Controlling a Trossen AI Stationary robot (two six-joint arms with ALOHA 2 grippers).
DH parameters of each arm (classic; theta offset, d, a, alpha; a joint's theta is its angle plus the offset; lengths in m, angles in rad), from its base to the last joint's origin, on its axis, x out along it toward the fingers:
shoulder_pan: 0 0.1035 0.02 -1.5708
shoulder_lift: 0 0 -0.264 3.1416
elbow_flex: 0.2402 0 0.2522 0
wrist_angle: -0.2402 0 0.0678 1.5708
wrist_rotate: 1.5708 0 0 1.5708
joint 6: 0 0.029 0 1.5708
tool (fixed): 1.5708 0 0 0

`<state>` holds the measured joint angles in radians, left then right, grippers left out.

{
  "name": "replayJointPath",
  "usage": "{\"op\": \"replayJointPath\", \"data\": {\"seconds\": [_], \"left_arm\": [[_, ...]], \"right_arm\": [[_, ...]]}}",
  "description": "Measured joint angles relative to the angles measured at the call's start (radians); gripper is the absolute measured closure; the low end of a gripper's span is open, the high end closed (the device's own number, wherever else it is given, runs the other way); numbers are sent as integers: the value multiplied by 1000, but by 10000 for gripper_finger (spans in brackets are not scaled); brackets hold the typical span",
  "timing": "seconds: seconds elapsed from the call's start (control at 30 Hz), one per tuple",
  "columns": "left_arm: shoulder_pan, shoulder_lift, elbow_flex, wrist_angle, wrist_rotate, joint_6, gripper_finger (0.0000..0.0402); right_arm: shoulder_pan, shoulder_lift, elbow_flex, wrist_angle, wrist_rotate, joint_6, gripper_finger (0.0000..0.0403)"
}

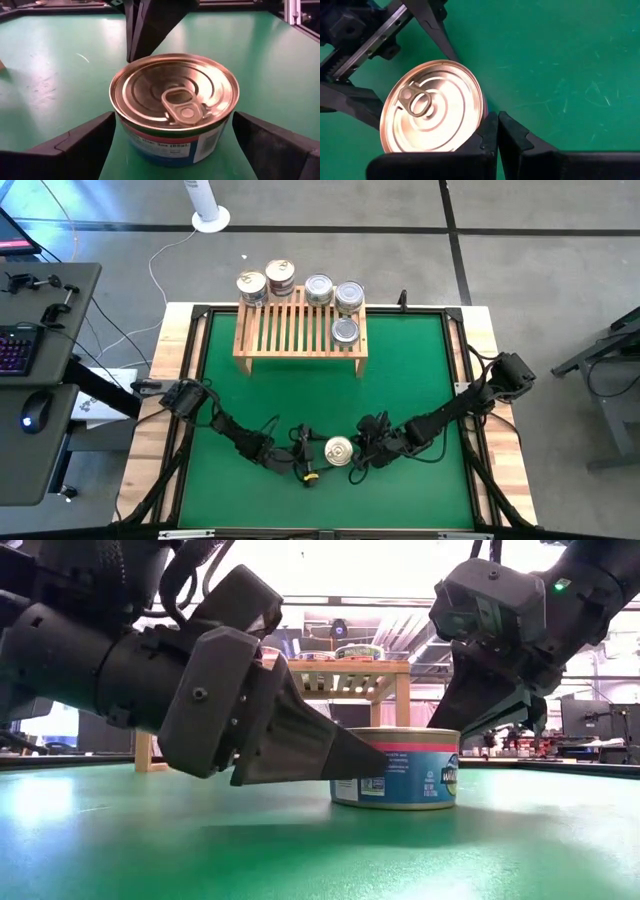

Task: Stack canned seafood by type on shelf
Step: Put the blue pink tuna can on the shelf

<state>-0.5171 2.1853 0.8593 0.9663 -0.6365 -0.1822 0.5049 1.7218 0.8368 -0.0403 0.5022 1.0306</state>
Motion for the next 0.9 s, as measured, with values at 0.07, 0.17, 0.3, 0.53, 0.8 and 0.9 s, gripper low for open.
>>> {"op": "replayJointPath", "data": {"seconds": [0.07,0.17,0.3,0.53,0.8,0.9], "left_arm": [[0,0,0,-1,0,0,14],[-2,0,0,1,0,0,14],[-8,0,0,1,-9,0,14],[-14,46,19,44,-20,-34,14],[-25,126,110,37,-61,-24,14],[-19,126,114,26,-68,-31,14]], "right_arm": [[0,0,0,0,0,0,403],[0,0,0,0,10,1,403],[0,0,0,0,19,8,403],[8,0,0,1,19,8,403],[23,0,0,0,24,12,403],[23,0,0,0,31,11,403]]}}
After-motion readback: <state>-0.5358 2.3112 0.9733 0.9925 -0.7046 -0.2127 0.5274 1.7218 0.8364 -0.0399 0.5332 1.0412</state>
